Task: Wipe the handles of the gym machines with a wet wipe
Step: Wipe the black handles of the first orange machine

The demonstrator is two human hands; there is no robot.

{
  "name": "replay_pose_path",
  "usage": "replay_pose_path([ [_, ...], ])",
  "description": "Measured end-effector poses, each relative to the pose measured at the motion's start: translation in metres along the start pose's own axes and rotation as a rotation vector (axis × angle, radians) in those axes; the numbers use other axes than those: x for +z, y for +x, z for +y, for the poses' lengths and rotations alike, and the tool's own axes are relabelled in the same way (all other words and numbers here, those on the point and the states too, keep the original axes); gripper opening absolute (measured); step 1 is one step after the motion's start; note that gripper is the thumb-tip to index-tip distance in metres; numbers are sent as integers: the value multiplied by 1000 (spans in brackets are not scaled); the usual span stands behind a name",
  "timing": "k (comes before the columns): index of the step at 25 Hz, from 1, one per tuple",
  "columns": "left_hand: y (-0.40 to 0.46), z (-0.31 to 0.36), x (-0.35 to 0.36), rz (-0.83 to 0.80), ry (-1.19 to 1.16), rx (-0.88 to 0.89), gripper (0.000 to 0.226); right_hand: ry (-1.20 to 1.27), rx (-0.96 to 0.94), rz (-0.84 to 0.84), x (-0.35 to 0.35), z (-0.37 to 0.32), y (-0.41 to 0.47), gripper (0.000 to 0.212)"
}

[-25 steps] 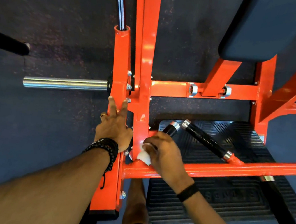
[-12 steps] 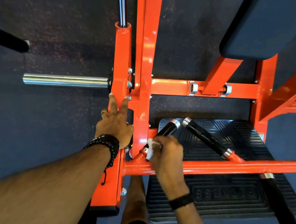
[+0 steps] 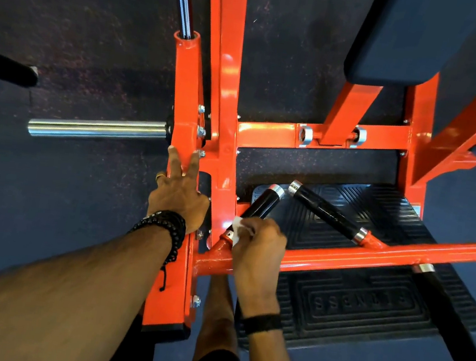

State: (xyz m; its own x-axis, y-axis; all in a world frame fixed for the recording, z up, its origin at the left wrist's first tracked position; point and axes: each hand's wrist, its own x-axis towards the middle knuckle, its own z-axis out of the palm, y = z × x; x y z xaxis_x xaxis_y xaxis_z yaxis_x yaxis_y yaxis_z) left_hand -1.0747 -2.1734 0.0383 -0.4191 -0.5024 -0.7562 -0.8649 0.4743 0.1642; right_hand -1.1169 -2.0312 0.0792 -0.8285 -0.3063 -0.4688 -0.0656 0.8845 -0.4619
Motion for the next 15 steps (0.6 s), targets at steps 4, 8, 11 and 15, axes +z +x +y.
replay_pose_path([
  [4, 1, 0, -1, -16, -11, -13, 84, 30, 123, 86, -11, 18, 76, 9],
  [8, 1, 1, 0, -9, 1, -1, 83, -2, 53, 75, -4, 10, 30, 25],
  [11, 1, 1, 1, 5, 10, -2, 81, -5, 2, 13, -4, -2, -12, 13],
  [15, 1, 0, 0, -2, -3, -3, 82, -23, 153, 113, -10, 10, 59, 10],
])
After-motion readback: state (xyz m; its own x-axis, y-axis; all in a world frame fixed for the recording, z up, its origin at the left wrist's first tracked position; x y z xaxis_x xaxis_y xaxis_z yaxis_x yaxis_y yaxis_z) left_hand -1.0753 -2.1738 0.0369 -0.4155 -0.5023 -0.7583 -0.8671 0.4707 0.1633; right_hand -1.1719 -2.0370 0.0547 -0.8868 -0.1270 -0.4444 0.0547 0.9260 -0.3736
